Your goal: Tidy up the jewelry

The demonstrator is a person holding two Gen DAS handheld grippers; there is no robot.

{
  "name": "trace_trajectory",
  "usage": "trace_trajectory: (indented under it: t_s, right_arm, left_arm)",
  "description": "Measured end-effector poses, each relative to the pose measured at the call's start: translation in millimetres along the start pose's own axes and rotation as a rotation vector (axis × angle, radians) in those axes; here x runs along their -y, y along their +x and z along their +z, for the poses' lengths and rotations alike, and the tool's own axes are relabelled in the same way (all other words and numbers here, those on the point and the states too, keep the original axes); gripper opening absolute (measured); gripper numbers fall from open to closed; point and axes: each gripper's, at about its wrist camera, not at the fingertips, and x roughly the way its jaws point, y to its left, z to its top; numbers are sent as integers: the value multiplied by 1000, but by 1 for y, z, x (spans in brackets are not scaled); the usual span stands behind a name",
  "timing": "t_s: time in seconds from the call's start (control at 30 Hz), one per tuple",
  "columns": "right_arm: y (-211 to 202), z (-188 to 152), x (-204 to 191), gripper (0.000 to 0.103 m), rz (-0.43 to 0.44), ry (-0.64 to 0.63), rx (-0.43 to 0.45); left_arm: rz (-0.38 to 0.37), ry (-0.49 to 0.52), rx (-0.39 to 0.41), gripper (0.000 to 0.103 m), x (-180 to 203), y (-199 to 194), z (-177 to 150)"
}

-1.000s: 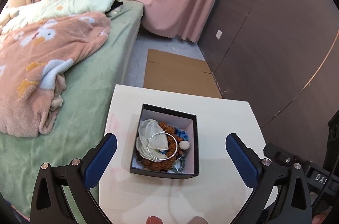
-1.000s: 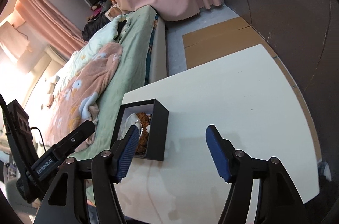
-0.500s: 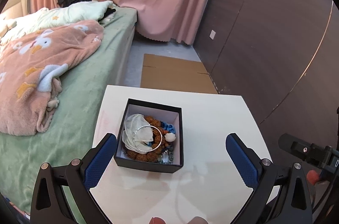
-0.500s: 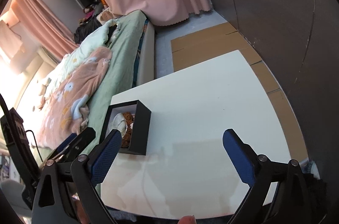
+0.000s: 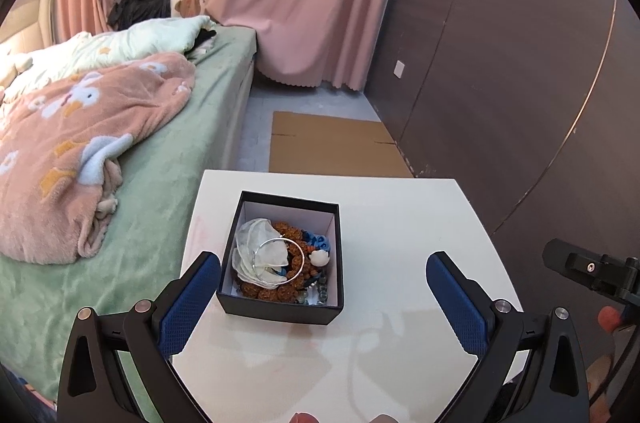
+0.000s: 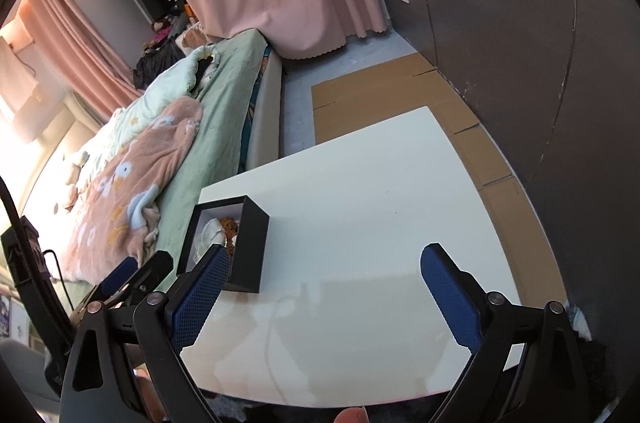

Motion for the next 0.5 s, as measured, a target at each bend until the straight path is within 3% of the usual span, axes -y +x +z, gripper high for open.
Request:
trace_trajectory:
  t_s: [0.5]
  right_arm:
    - [-10,3,-6,97,-3,-41,29]
  left_arm:
    - [8,35,43,102,10,-7,-2]
